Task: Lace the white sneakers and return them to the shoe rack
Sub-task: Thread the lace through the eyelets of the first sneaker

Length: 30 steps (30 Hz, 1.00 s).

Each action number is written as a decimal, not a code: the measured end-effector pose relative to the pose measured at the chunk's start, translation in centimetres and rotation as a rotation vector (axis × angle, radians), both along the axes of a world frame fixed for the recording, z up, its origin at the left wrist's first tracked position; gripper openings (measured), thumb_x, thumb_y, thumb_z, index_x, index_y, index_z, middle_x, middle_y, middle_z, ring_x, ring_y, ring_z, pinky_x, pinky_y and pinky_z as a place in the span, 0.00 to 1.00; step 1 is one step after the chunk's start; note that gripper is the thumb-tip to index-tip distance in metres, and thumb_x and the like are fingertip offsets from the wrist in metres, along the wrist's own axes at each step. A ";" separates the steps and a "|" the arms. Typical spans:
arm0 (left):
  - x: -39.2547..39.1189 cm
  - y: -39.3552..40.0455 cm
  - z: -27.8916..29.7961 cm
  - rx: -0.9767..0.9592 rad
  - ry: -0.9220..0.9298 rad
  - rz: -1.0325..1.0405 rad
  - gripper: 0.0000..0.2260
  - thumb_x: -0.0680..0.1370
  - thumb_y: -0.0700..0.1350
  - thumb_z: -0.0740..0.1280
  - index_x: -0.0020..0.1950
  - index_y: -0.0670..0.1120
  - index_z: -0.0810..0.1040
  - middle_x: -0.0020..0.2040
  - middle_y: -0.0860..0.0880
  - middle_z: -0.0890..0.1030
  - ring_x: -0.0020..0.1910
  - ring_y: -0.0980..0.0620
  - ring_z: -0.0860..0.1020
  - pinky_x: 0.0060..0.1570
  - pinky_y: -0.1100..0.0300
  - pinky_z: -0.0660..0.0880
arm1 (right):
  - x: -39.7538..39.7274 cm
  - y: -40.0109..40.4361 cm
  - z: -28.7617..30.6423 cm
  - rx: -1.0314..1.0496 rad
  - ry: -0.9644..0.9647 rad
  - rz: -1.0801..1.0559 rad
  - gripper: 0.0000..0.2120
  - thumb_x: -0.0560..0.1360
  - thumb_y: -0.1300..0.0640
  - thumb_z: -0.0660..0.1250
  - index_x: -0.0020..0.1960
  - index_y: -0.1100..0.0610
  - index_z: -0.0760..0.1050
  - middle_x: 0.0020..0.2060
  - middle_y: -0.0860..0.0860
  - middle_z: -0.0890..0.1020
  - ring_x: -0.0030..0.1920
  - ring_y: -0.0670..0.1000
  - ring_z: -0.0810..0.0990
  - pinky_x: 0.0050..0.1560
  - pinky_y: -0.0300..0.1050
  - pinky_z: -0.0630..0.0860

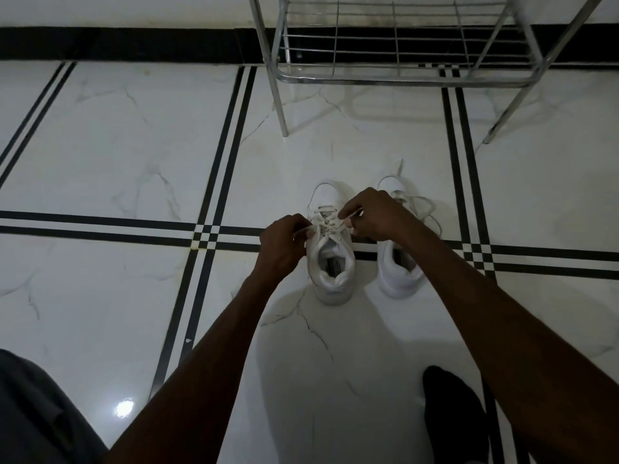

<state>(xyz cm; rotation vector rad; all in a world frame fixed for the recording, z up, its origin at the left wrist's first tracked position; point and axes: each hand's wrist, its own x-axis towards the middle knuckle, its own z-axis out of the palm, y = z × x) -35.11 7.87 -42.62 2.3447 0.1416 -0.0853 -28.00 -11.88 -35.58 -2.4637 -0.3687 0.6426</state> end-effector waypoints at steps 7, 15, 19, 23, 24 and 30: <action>-0.3 0.0 -0.1 0.006 -0.017 0.004 0.08 0.77 0.48 0.68 0.51 0.45 0.81 0.47 0.49 0.85 0.46 0.47 0.83 0.47 0.43 0.81 | -0.5 -0.6 -1.4 -0.054 -0.123 0.105 0.11 0.72 0.65 0.74 0.55 0.61 0.85 0.52 0.59 0.87 0.51 0.56 0.86 0.54 0.43 0.79; -0.4 -0.2 1.0 0.352 -0.016 -0.002 0.07 0.76 0.40 0.70 0.53 0.45 0.84 0.47 0.48 0.85 0.53 0.47 0.82 0.75 0.41 0.57 | -1.3 -1.2 -3.5 -0.162 -0.248 0.109 0.06 0.74 0.61 0.70 0.44 0.60 0.86 0.38 0.57 0.84 0.39 0.56 0.84 0.38 0.44 0.74; -0.5 -0.1 1.3 0.401 -0.057 -0.012 0.06 0.77 0.41 0.71 0.51 0.44 0.87 0.44 0.46 0.85 0.51 0.45 0.82 0.79 0.40 0.48 | -2.0 -1.5 -4.3 -0.193 -0.329 0.131 0.06 0.72 0.65 0.69 0.42 0.64 0.85 0.37 0.60 0.80 0.39 0.60 0.81 0.38 0.49 0.77; -0.5 -0.2 1.1 0.421 -0.052 -0.025 0.06 0.76 0.43 0.72 0.50 0.45 0.87 0.43 0.45 0.85 0.48 0.44 0.83 0.80 0.40 0.45 | -2.4 -1.3 -3.9 -0.208 -0.309 0.080 0.06 0.73 0.66 0.68 0.44 0.66 0.84 0.38 0.58 0.79 0.39 0.57 0.81 0.37 0.41 0.71; -0.4 -0.2 0.9 0.410 -0.052 -0.023 0.05 0.76 0.43 0.72 0.49 0.45 0.87 0.42 0.45 0.85 0.47 0.44 0.83 0.80 0.39 0.46 | -2.4 -1.1 -3.8 -0.204 -0.271 0.064 0.07 0.74 0.66 0.67 0.45 0.67 0.84 0.36 0.56 0.78 0.37 0.53 0.79 0.36 0.33 0.67; -0.4 0.0 0.6 0.334 -0.061 0.032 0.06 0.74 0.37 0.72 0.47 0.44 0.88 0.39 0.44 0.86 0.41 0.45 0.83 0.81 0.41 0.50 | -3.8 -0.7 -3.6 -0.218 -0.330 -0.089 0.09 0.76 0.64 0.63 0.47 0.59 0.82 0.44 0.57 0.81 0.45 0.59 0.82 0.39 0.44 0.74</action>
